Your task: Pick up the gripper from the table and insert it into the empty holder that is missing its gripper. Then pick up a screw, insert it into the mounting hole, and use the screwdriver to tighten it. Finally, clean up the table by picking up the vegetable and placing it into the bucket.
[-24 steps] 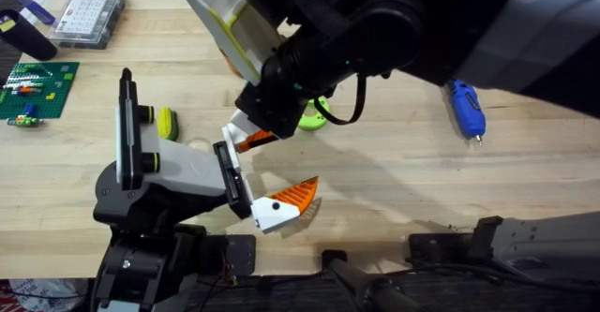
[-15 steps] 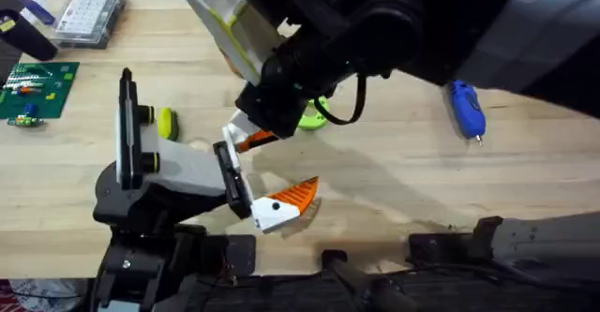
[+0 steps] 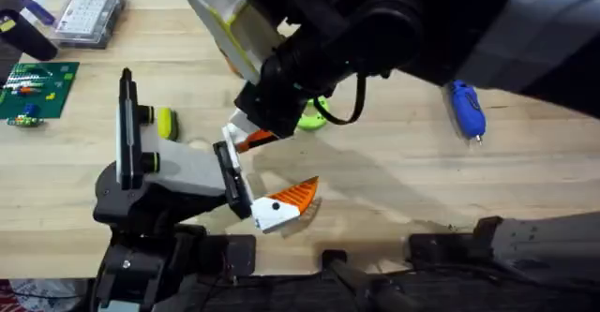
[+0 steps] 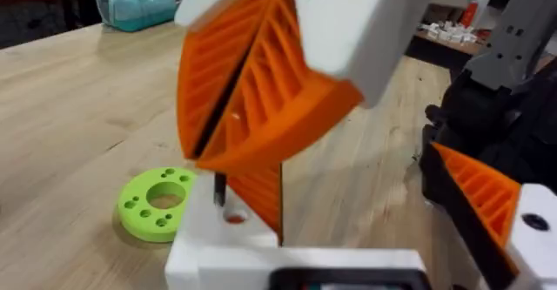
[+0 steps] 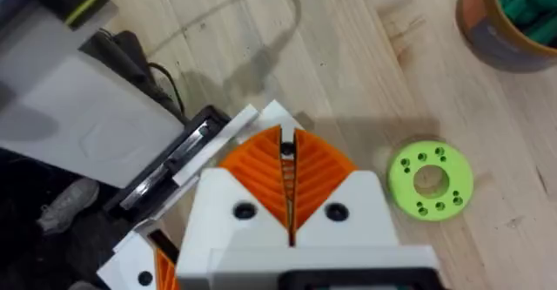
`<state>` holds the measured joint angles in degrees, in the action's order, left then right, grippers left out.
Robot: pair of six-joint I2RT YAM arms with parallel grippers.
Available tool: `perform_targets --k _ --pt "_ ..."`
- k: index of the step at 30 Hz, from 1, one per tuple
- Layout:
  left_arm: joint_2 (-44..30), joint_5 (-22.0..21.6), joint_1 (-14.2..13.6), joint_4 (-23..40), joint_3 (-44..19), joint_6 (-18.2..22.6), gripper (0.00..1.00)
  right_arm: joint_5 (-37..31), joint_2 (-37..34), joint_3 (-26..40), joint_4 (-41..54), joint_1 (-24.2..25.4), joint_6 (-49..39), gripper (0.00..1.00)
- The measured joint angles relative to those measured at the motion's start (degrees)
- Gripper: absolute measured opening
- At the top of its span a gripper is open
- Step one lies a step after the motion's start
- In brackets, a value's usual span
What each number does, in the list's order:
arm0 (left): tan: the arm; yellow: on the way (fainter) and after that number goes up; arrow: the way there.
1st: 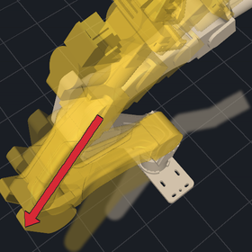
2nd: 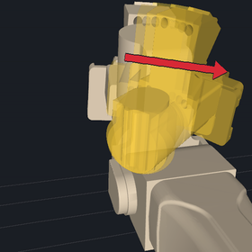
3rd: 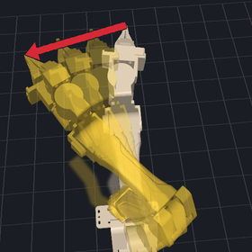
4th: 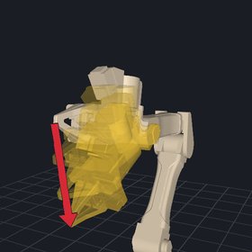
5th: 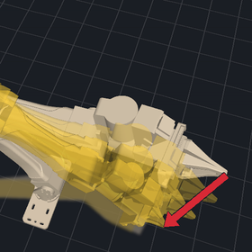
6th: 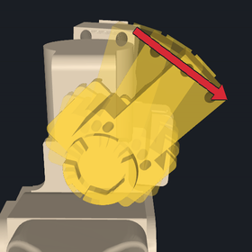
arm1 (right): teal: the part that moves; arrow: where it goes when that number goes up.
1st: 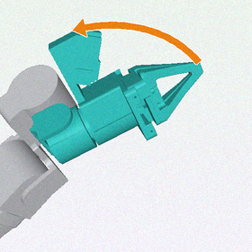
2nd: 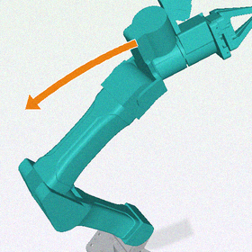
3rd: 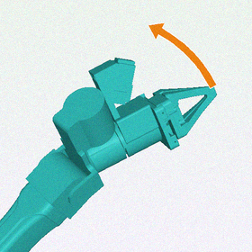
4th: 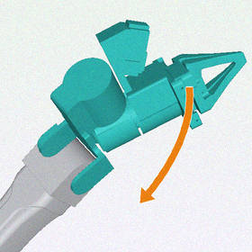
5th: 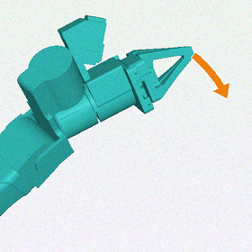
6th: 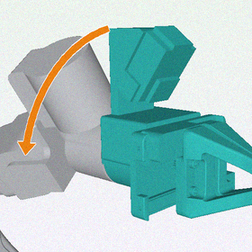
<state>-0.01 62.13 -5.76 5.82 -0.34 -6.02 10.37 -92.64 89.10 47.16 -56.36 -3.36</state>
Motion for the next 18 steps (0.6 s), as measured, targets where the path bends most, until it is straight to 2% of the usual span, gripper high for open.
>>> perform_targets --k 18 --pt "0.00 0.00 0.00 0.00 0.00 0.01 0.985 2.18 1.40 0.00 -0.77 0.00 0.40 0.014"
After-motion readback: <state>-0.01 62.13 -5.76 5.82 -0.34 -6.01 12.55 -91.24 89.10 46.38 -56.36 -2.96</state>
